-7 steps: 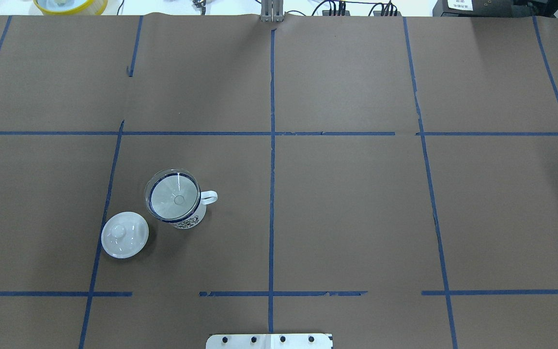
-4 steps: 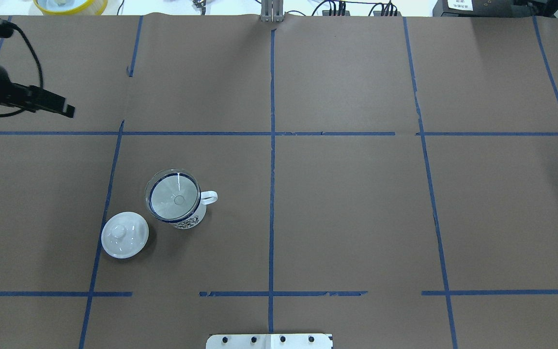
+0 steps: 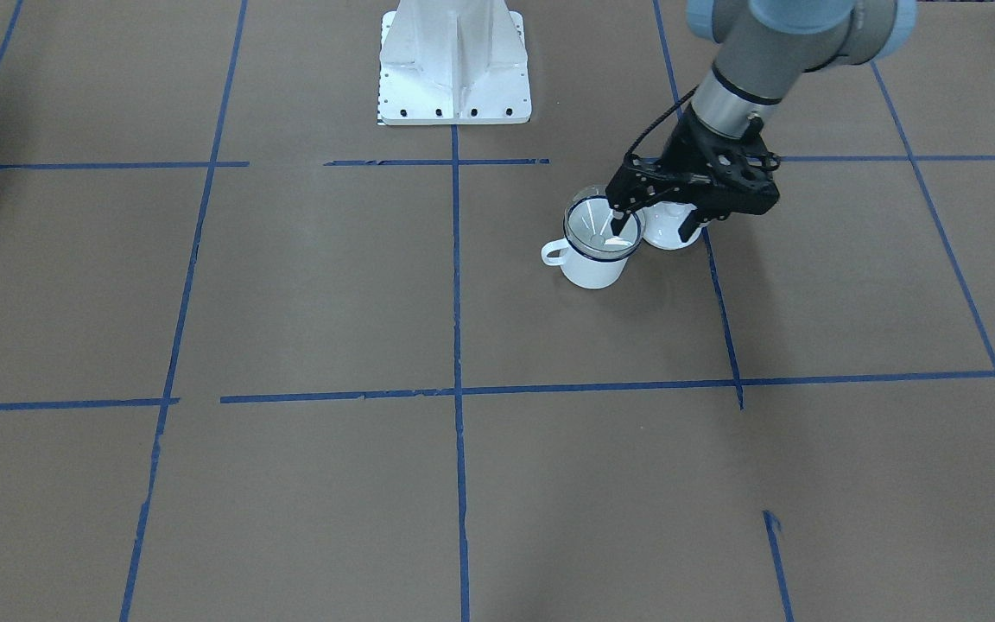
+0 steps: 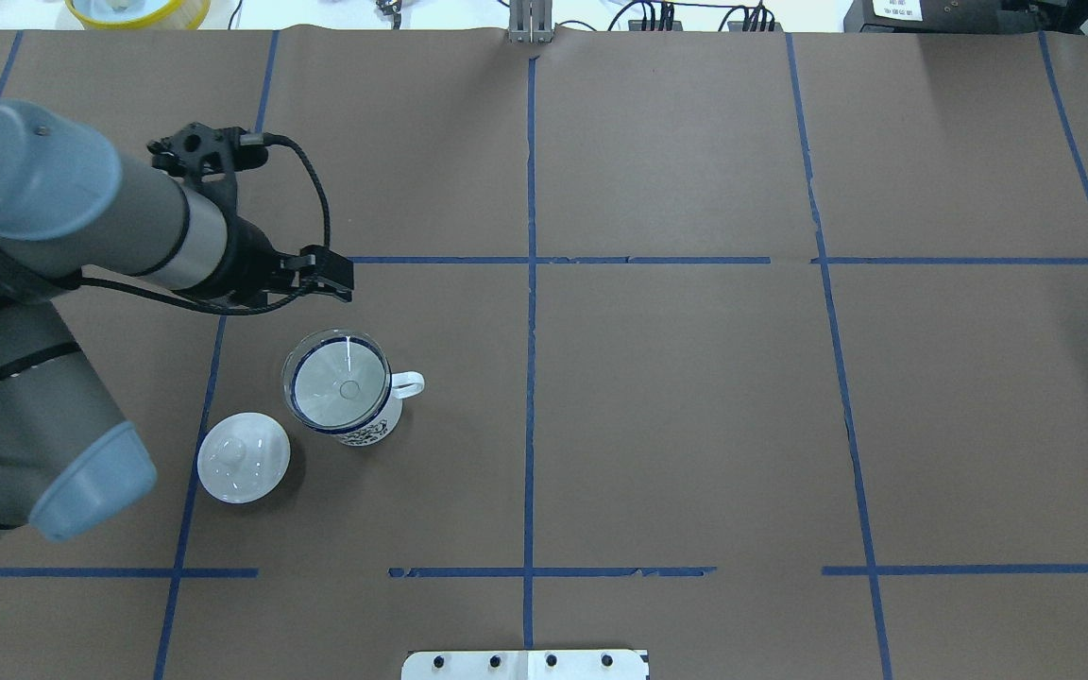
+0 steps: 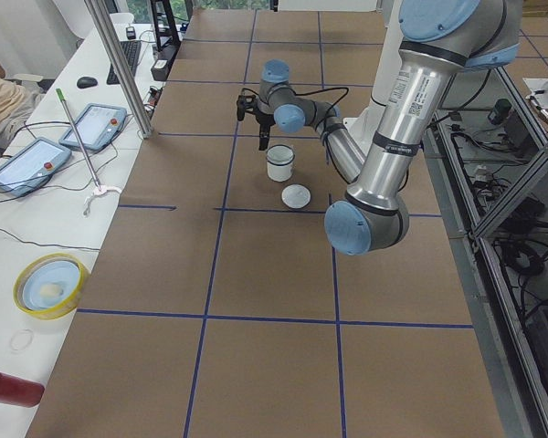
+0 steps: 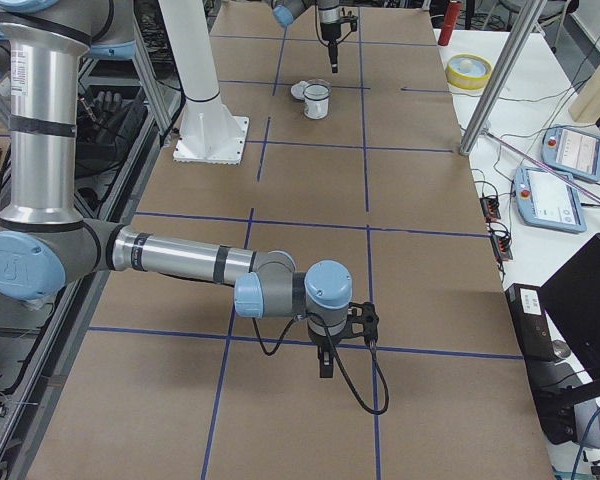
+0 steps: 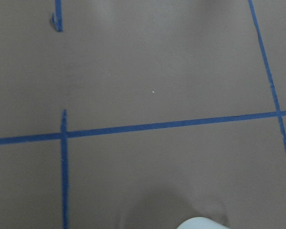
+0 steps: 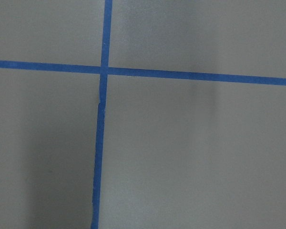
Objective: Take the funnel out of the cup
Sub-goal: 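Move the left gripper down over the clear funnel in the white mug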
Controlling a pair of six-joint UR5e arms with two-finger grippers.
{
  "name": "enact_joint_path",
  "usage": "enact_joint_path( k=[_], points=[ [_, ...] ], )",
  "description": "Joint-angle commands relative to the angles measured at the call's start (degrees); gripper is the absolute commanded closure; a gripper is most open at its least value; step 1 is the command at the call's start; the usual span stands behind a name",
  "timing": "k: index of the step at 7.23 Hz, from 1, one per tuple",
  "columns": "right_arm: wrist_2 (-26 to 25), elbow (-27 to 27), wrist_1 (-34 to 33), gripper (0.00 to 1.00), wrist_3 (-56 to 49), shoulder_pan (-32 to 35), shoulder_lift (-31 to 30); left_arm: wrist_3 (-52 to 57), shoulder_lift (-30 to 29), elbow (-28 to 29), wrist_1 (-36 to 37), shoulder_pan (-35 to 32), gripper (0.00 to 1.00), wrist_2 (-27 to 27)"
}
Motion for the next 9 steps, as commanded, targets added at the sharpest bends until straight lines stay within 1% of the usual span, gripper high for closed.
enact_joint_path(
  k=[1, 2, 3, 4, 6, 7, 8, 9],
  points=[
    [0.0, 0.0, 0.0, 0.0, 0.0, 0.0, 0.0, -5.0, -3.4, 0.6, 6.8, 6.8, 0.0, 6.7],
    [0.0, 0.0, 0.0, 0.0, 0.0, 0.0, 0.0, -6.3, -4.0, 1.5, 7.1, 8.1, 0.0, 6.8],
    [0.0, 0.0, 0.0, 0.0, 0.0, 0.0, 0.0, -6.7, -6.0, 4.0, 7.1, 8.9, 0.0, 6.9],
    [0.0, 0.0, 0.0, 0.0, 0.0, 0.0, 0.0, -7.0, -6.8, 5.4, 7.0, 9.0, 0.07, 6.9],
    [0.0, 0.0, 0.0, 0.0, 0.0, 0.0, 0.0, -7.0, -6.8, 5.6, 7.0, 9.0, 0.46, 6.9],
    [0.0, 0.0, 0.0, 0.0, 0.0, 0.0, 0.0, -6.9, -6.8, 5.4, 7.0, 9.0, 0.76, 6.9],
    [0.0, 0.0, 0.0, 0.0, 0.0, 0.0, 0.0, -6.8, -6.5, 4.7, 7.1, 8.9, 1.0, 6.9],
    [0.0, 0.0, 0.0, 0.0, 0.0, 0.0, 0.0, -6.4, -6.6, 4.2, 8.7, 8.9, 1.0, 6.9]
  ],
)
